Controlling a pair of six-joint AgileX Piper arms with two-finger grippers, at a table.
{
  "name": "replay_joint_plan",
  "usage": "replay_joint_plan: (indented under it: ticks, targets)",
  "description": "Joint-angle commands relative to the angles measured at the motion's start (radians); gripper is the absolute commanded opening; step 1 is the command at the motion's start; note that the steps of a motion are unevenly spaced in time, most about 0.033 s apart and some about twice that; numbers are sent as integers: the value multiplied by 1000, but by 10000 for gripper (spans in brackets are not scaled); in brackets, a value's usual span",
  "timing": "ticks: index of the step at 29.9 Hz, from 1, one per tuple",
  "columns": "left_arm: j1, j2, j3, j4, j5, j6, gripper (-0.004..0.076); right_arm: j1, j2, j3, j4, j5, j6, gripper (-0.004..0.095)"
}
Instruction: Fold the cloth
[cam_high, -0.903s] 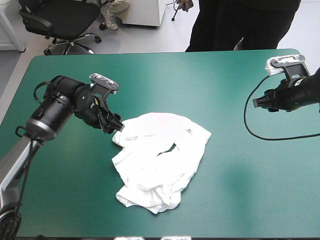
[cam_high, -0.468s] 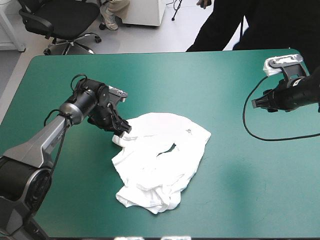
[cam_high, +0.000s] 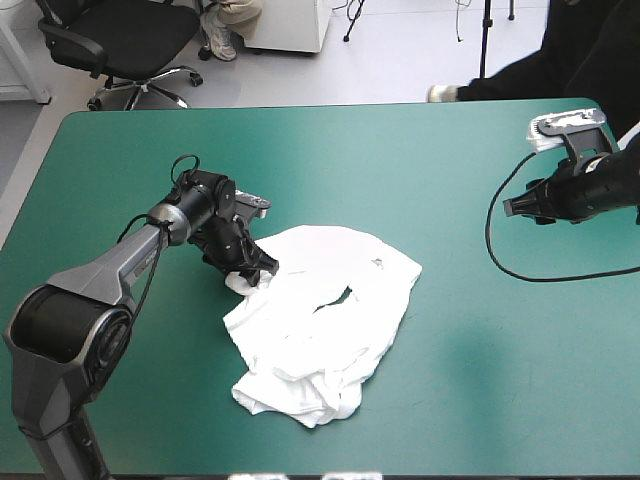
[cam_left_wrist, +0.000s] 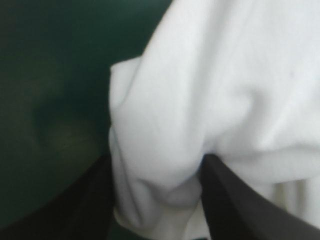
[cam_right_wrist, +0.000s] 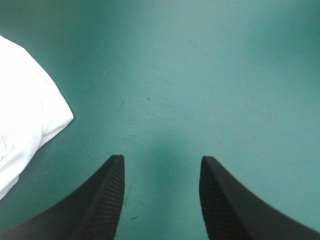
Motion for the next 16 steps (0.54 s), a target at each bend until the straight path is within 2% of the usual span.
replay_joint_plan:
  ticks: [1, 5, 11, 16]
  targets:
    - [-1, -47, -22, -32, -16, -5, 230, 1, -31, -33, 8, -41, -9, 437]
    - [-1, -47, -22, -32, -19, -5, -6, 1, -31, -33, 8, -41, -17, 437]
    - [-1, -47, -24, -18, -2, -13, -17, 33, -29, -31, -2, -16, -17, 437]
    - [-1, -48, -24, -14, 3, -13, -17, 149, -19, 12, -6, -13, -9, 437]
